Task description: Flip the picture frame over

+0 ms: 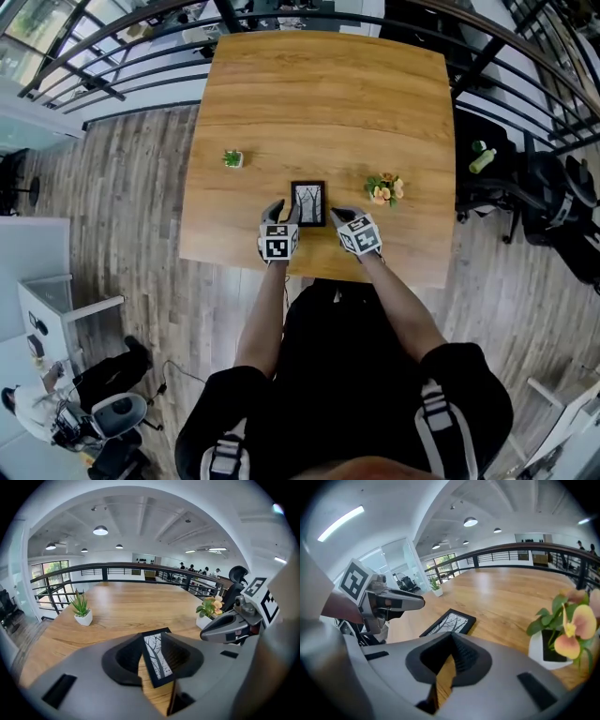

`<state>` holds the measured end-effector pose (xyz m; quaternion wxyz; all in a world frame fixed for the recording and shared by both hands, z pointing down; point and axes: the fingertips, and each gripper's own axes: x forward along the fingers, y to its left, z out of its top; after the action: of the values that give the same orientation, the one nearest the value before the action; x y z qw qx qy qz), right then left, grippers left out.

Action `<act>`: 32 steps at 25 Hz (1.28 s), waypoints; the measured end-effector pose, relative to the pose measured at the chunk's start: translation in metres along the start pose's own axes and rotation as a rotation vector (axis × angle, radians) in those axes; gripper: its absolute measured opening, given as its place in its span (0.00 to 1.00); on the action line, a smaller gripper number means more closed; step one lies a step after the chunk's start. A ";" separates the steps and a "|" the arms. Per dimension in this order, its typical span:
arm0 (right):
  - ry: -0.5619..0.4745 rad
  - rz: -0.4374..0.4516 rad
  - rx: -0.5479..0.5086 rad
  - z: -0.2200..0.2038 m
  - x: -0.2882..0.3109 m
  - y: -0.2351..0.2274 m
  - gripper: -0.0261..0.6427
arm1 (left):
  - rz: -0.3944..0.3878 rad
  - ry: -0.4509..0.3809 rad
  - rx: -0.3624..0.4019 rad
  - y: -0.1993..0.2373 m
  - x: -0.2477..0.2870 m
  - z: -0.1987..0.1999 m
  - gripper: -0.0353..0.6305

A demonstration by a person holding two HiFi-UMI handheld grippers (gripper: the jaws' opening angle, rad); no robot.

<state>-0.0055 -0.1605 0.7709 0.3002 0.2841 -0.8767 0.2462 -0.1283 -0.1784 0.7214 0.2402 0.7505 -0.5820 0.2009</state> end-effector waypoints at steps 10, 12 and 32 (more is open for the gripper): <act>-0.066 -0.008 -0.140 0.014 -0.046 0.009 0.05 | 0.060 -0.035 -0.060 -0.026 -0.054 -0.010 0.10; -0.084 -0.007 -0.157 0.016 -0.054 0.008 0.05 | 0.077 -0.034 -0.064 -0.029 -0.062 -0.013 0.09; -0.106 0.015 -0.239 -0.007 -0.087 0.005 0.05 | 0.126 -0.096 -0.069 -0.061 -0.095 -0.020 0.09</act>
<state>0.0506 -0.1222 0.7162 0.2833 0.2524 -0.9165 0.1270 -0.0930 -0.0802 0.6743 0.2247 0.7124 -0.6455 0.1591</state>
